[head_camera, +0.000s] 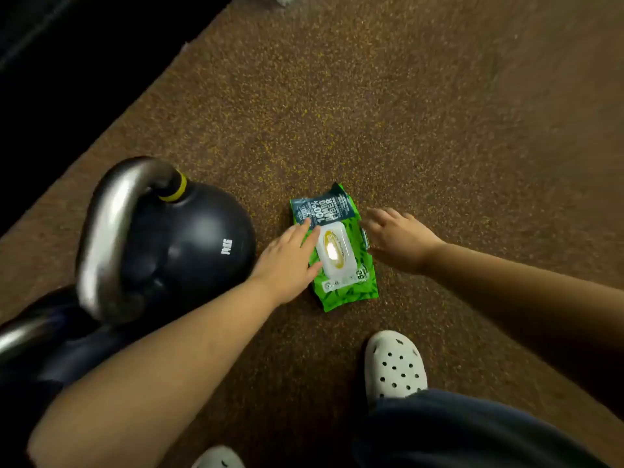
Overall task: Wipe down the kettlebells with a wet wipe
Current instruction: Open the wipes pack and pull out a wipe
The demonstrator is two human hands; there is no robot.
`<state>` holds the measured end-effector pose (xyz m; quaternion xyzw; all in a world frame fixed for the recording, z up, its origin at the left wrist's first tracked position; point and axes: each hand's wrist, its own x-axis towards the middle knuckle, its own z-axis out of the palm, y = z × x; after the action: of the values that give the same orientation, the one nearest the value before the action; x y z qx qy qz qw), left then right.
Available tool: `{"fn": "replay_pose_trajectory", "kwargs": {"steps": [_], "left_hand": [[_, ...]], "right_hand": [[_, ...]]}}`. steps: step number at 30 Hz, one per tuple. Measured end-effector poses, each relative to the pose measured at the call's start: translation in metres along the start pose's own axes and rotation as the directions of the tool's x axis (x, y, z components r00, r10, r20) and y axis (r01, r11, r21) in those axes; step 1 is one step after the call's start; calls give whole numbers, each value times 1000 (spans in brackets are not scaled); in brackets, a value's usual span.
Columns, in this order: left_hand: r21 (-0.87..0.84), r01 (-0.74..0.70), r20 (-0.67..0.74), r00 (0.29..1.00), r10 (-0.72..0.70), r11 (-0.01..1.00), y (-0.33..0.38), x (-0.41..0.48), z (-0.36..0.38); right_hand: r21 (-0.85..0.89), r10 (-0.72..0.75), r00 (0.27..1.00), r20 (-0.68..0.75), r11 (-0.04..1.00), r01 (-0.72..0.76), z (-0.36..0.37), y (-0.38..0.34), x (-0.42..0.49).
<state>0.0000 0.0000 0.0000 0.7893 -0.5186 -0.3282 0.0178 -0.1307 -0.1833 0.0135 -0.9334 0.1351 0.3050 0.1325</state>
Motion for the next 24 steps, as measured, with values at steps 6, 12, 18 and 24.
{"fn": "replay_pose_trajectory", "kwargs": {"steps": [6, 12, 18, 24], "left_hand": [[-22, -26, -73, 997, 25, 999, 2, 20, 17], [11, -38, -163, 986, 39, 999, 13, 32, 27], [206, -115, -111, 984, 140, 972, 25, 38, 28], [385, -171, -34, 979, 199, 907, 33, 49, 22]], "right_hand": [[-68, -69, 996, -51, 996, 66, 12, 15, 9], [-6, -78, 991, -109, 997, 77, 25, 11, 7], [-58, -147, 984, -98, 988, 142, 33, 13, -2], [-121, -151, 987, 60, 980, 158, 51, 24, -13]]}}
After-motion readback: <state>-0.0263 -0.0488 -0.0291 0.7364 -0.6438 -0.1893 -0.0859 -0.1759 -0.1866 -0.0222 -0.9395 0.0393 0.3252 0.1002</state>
